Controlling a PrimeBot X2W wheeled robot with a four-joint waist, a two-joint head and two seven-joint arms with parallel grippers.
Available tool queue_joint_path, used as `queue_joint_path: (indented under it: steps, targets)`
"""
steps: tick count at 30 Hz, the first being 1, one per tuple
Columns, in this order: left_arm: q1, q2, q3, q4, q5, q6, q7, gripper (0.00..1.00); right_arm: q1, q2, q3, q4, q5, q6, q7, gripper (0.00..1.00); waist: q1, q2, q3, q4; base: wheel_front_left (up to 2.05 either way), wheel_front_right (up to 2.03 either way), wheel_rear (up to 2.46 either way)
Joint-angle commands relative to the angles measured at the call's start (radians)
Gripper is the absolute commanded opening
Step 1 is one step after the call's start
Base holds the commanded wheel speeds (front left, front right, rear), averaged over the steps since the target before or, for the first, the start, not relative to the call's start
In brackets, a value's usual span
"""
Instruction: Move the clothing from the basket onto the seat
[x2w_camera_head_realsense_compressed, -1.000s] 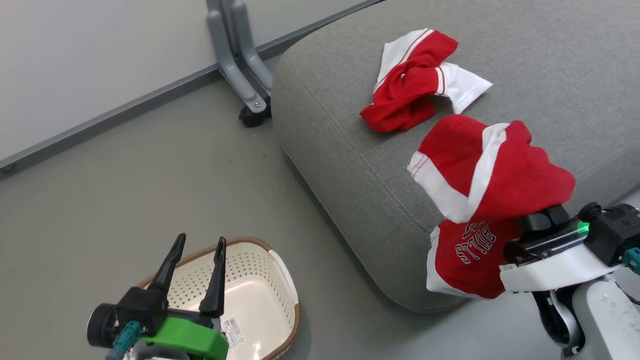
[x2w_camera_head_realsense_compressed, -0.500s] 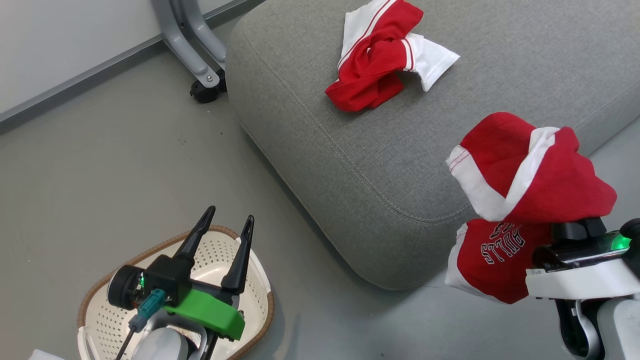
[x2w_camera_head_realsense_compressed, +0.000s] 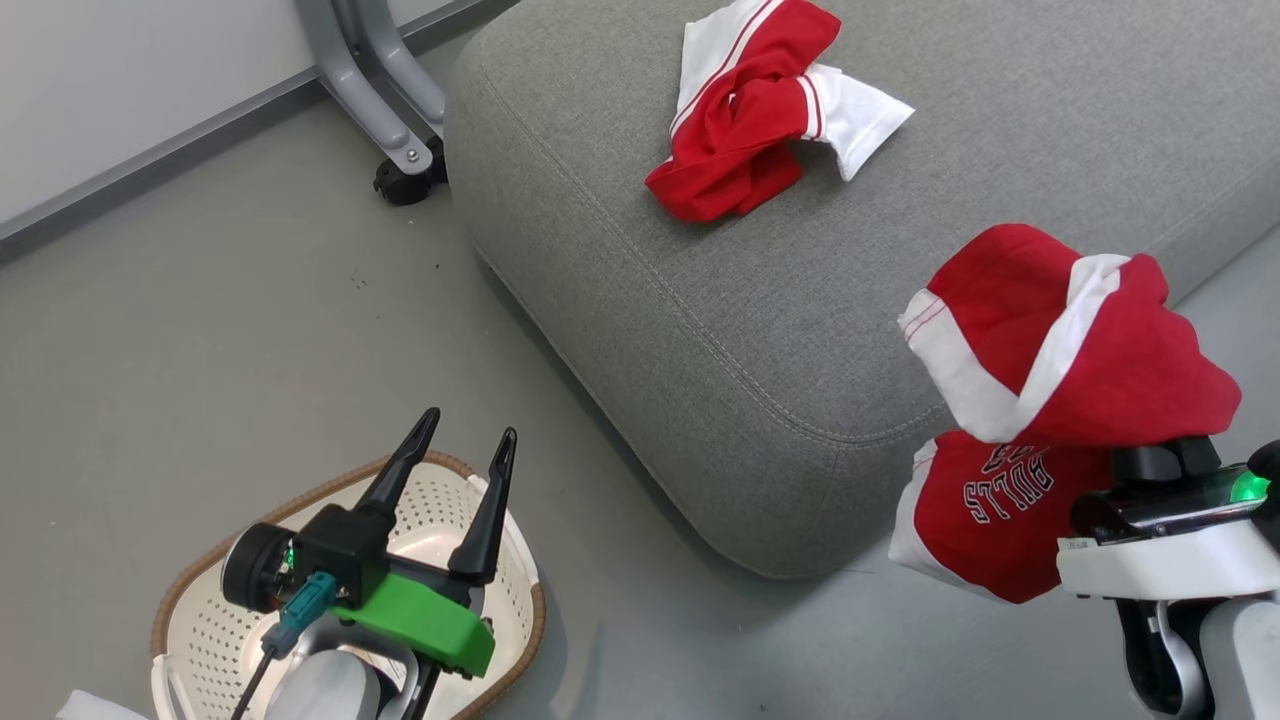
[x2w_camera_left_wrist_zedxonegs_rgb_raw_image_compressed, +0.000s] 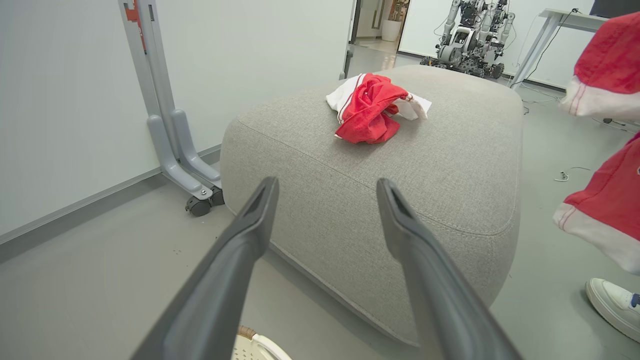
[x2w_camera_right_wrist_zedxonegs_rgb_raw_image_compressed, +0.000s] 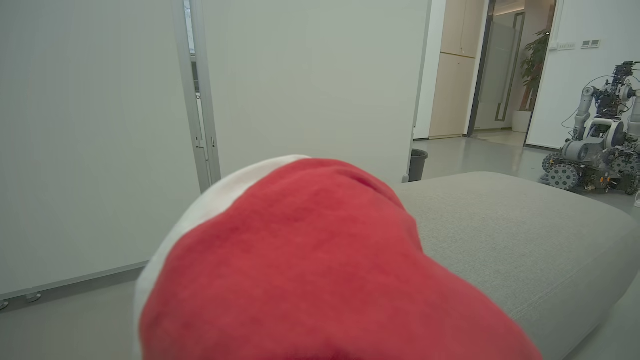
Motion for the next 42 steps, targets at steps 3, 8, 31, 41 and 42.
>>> queue_joint_path:
  steps: [3, 8, 31, 41, 42]
  targets:
    - [0.004, 0.010, 0.013, -0.012, 0.009, -0.003, 0.000, 1.00, -0.034, -0.026, 0.002, 0.001, -0.013, -0.001, 0.000, 0.00, 0.0000, 0.0000, 0.006, -0.001, 0.00, 0.00, 0.00]
    - [-0.013, 0.022, 0.004, -0.051, 0.018, -0.003, 0.000, 1.00, -0.123, -0.076, -0.001, -0.014, -0.014, -0.001, 0.000, 0.00, 0.0000, 0.0000, 0.064, -0.004, 0.00, 0.00, 0.00]
    - [-0.194, 0.172, -0.101, -0.261, 0.086, -0.003, 0.000, 1.00, -0.872, -0.253, -0.122, 0.245, 0.071, -0.001, 0.000, 0.00, 0.0000, 0.0000, 0.468, 0.102, 0.00, 0.00, 0.00]
    - [-0.241, 0.193, -0.103, -0.278, 0.091, -0.003, 0.000, 1.00, -1.066, -0.248, -0.147, 0.480, 0.075, -0.001, 0.000, 0.00, 0.0000, 0.0000, 0.600, 0.193, 0.00, 0.00, 0.00]
    - [-0.242, 0.193, -0.104, -0.279, 0.093, -0.003, 0.000, 1.00, -1.073, -0.247, -0.150, 0.503, 0.068, -0.001, 0.000, 0.00, 0.0000, 0.0000, 0.608, 0.201, 0.00, 0.00, 0.00]
